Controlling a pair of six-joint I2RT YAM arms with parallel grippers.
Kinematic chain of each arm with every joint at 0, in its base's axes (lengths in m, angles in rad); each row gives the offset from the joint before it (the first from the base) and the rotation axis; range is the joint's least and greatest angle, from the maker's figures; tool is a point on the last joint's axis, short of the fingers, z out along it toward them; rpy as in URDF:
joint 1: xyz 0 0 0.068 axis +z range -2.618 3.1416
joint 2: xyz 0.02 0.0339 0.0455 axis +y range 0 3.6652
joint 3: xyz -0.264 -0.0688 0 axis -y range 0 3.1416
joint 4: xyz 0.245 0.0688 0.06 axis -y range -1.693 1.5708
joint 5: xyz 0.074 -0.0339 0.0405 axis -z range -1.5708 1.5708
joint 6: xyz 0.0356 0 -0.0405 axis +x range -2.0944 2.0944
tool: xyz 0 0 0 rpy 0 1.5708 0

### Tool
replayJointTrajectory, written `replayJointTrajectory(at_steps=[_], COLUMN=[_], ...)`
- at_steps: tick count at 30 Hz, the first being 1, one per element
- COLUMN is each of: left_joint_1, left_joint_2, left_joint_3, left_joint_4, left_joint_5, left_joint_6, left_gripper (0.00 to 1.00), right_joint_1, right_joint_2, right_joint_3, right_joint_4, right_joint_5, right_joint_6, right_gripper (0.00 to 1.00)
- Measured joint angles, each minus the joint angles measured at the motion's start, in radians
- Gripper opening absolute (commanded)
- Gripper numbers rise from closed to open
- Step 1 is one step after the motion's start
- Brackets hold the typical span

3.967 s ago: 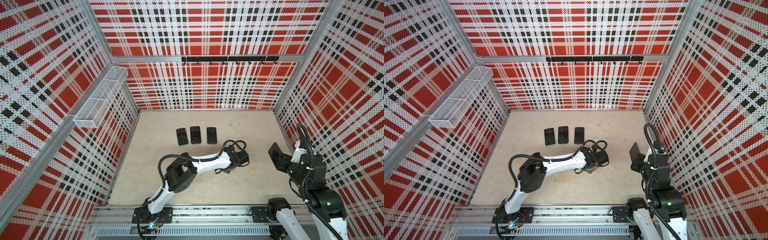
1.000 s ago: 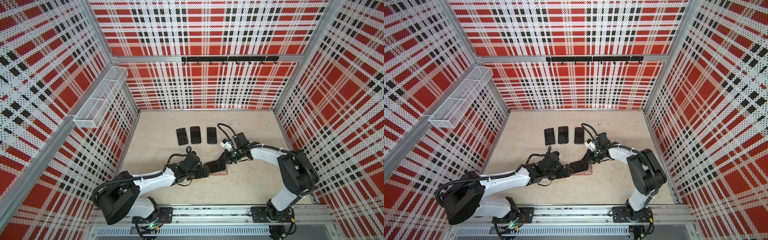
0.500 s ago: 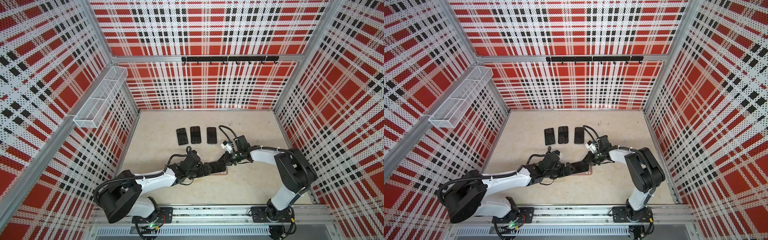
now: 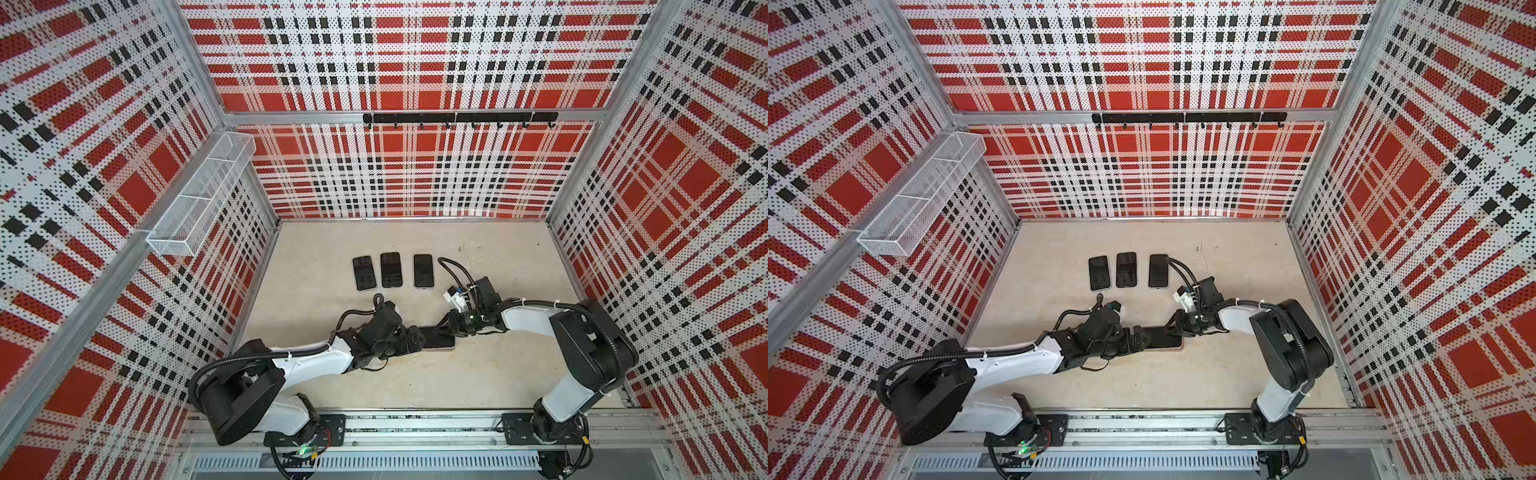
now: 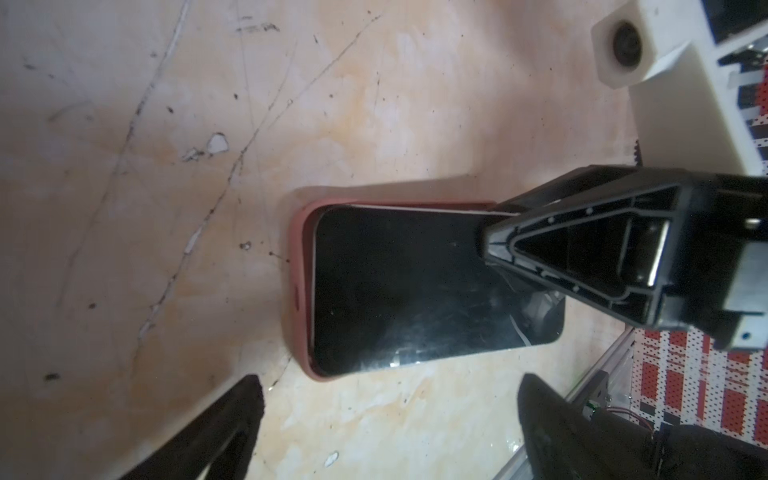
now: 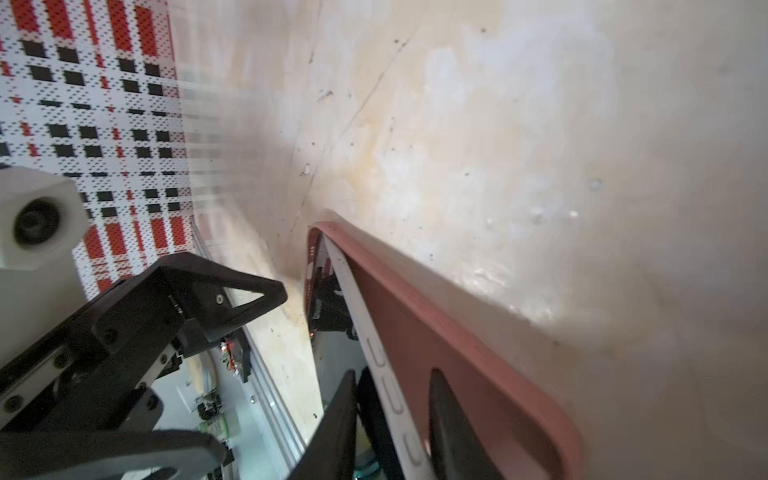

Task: Put the phone into the phone case
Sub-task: 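Lower the white phone screen up into the pink case with the right gripper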

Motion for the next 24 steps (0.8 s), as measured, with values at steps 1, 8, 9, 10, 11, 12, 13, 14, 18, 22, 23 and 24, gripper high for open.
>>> replayJointTrajectory(at_steps=[1,8,9,10,11,12,13,14,18,22,23,24], left_joint_1=[-0.001,-0.004,-0.005,-0.005,-0.005,-0.005,-0.005,-0.005,-0.005,-0.006,-0.006,-0.006], left_joint_2=[0.0,-0.009,-0.013,-0.017,-0.021,-0.023,-0.025,-0.026,-0.029,-0.029,-0.029,-0.029], left_joint_3=[-0.002,-0.025,-0.029,-0.032,-0.034,-0.035,-0.035,-0.035,-0.035,-0.035,-0.035,-0.035], left_joint_4=[0.001,0.007,0.007,0.008,0.007,0.008,0.008,0.008,0.015,0.028,0.034,0.04], left_joint_5=[-0.001,-0.008,-0.008,-0.009,-0.01,-0.011,-0.013,-0.015,-0.021,-0.027,-0.027,-0.027], left_joint_6=[-0.001,-0.011,-0.013,-0.014,-0.014,-0.015,-0.015,-0.016,-0.021,-0.024,-0.025,-0.026], left_gripper=[0.98,0.99,0.99,0.99,0.99,0.99,0.99,0.98,0.97,0.94,0.93,0.93], right_joint_1=[0.0,0.0,0.0,0.0,0.0,0.0,0.0,0.0,0.0,0.0,0.0,0.0], right_joint_2=[-0.008,-0.101,-0.12,-0.135,-0.152,-0.165,-0.175,-0.186,-0.226,-0.279,-0.293,-0.308], right_joint_3=[0.0,-0.003,-0.003,-0.003,-0.002,-0.002,-0.001,0.002,0.002,-0.002,-0.007,-0.016], right_joint_4=[-0.011,-0.093,-0.101,-0.108,-0.117,-0.125,-0.137,-0.152,-0.209,-0.259,-0.264,-0.267], right_joint_5=[0.02,0.162,0.178,0.192,0.208,0.224,0.238,0.256,0.325,0.379,0.385,0.389], right_joint_6=[-0.003,-0.011,-0.011,-0.011,-0.012,-0.014,-0.016,-0.019,-0.034,-0.036,-0.035,-0.033], right_gripper=[0.4,0.56,0.57,0.58,0.59,0.6,0.6,0.6,0.6,0.56,0.55,0.55])
